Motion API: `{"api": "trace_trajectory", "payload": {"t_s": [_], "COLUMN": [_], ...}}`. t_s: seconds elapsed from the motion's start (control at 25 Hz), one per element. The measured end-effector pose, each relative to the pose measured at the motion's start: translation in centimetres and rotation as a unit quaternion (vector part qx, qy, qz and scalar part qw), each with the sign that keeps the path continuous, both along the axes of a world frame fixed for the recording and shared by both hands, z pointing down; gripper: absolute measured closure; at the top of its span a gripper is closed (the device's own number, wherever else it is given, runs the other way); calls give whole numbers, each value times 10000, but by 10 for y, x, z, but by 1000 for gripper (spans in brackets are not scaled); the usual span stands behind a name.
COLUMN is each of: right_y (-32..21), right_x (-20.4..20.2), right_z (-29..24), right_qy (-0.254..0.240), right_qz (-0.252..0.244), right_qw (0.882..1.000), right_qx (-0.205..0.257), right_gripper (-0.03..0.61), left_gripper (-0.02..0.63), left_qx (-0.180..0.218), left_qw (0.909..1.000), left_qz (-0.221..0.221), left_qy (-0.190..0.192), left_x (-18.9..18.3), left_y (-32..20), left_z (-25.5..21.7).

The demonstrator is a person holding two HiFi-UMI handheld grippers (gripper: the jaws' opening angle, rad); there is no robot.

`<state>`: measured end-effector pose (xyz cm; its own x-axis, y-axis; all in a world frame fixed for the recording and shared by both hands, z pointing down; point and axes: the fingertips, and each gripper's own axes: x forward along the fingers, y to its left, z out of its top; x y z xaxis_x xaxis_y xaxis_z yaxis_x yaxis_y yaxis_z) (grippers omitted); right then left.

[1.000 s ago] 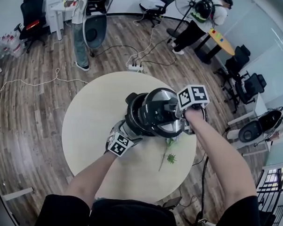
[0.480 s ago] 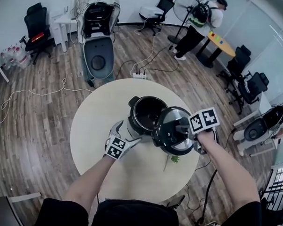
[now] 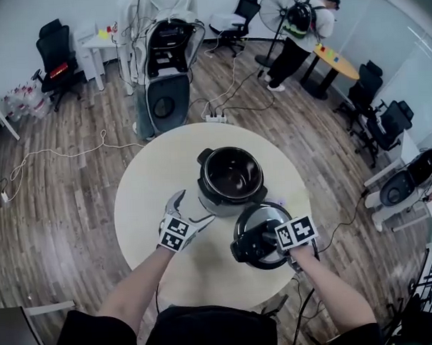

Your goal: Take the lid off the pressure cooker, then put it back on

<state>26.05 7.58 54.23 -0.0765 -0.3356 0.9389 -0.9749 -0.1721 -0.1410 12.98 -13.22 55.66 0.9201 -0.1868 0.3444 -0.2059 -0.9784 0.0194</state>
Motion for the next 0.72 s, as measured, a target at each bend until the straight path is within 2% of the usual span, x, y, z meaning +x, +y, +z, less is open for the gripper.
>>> {"api": "trace_trajectory", "payload": {"t_s": [0.16,0.4,0.52,0.72], "right_y": [15,22,27,9], "right_x": [-29,-80,-106,-119], "right_z": [46,118,147,175], "right_qy": [34,263,57,166], "right_qz": [-170,-730,-876,-1012], "right_qw": [9996,9953,9926,9922], "right_qx": [-209,-576,-836,-711], "right_gripper": [293,293,293,293], "left_gripper": [83,84,84,83], "left_qx": [-58,-48,-76,-277], "left_qw": [9999,9999,9997,9983], "left_qz": [-90,-109,-126,-11], "left_qy": [-27,-117,-179,-520], "left_x": [-5,-12,-9,12], "left_y": [-1,0,-1,2], "left_z": [-1,5,11,45]}}
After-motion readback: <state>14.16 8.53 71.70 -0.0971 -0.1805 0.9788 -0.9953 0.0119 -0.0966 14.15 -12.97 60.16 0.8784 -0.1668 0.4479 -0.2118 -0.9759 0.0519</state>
